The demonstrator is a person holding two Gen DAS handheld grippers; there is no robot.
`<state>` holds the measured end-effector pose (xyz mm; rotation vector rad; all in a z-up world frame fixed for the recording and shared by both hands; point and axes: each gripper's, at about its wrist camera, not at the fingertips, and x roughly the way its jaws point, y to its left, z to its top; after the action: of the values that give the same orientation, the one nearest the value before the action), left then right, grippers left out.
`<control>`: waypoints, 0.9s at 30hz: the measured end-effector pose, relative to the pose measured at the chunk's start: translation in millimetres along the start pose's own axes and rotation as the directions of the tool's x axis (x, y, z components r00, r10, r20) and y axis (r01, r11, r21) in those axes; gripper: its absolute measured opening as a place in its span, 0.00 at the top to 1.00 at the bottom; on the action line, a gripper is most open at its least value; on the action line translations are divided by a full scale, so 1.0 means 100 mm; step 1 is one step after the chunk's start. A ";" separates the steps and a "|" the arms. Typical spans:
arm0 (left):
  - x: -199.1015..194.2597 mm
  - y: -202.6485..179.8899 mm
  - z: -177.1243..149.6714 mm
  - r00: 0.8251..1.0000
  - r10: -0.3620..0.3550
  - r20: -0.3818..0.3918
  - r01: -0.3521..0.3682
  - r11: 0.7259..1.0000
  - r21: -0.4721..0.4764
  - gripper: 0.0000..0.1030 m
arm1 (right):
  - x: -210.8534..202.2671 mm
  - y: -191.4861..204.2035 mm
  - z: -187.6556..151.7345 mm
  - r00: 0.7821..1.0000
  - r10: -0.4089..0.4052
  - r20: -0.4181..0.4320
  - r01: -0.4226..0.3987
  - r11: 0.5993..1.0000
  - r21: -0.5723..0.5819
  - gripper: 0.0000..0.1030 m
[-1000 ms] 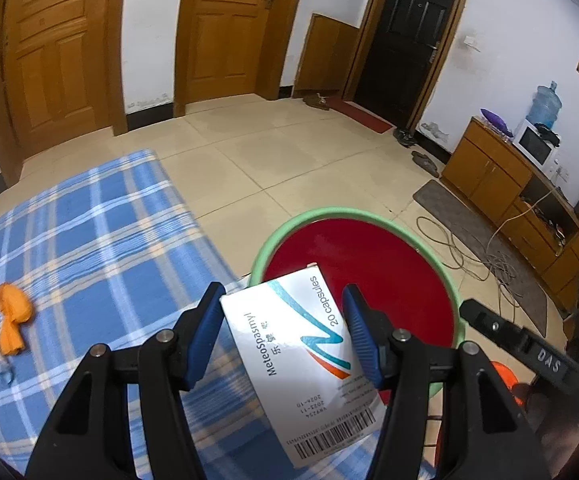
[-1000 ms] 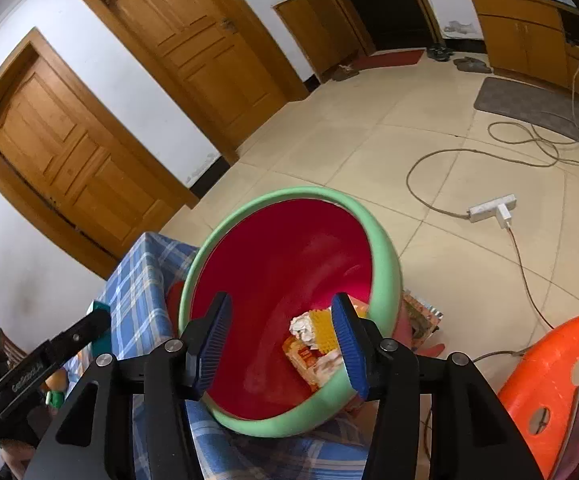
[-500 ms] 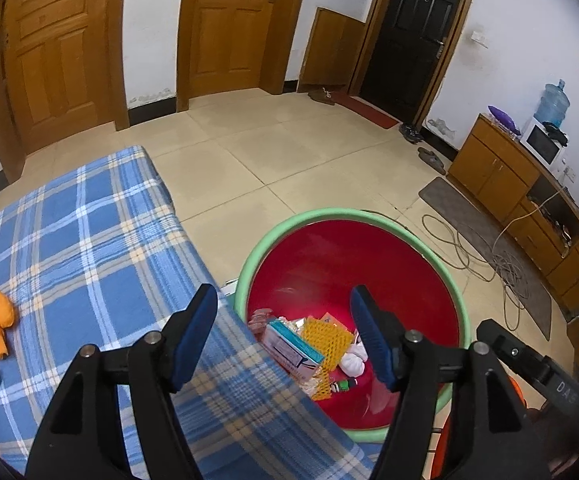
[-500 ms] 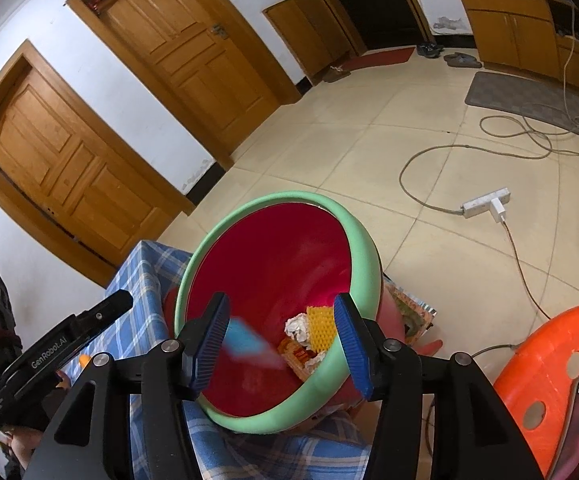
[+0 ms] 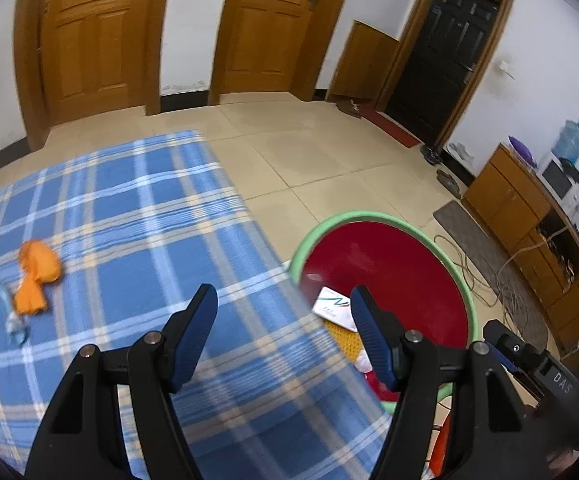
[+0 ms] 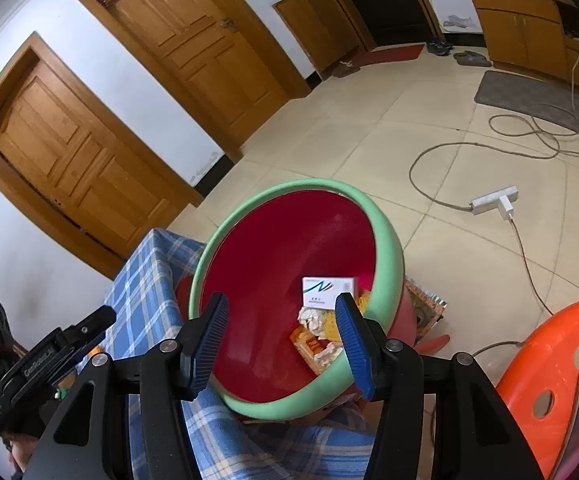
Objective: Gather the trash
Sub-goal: 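Open both tools to drop the box and toy into the bin, then move the left tool back to the table and grasp the blue plastic bottle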
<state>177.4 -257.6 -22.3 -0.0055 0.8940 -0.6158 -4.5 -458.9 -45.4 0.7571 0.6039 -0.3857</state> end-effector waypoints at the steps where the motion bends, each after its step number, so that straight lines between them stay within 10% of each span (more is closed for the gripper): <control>1: -0.03 0.05 -0.01 1.000 0.008 0.002 -0.008 1.000 -0.009 0.33 | 0.00 0.01 -0.01 1.000 0.001 -0.003 -0.001 1.000 -0.003 0.41; 27: -0.87 1.32 -0.17 0.964 0.260 0.047 -0.242 0.942 -0.232 0.33 | -0.05 0.64 -0.26 0.997 0.063 -0.050 -0.068 0.991 -0.116 0.35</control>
<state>190.2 -100.5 -3.2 -0.1165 0.8686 -0.2718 15.9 -396.1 -23.7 0.6724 0.6383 -0.2701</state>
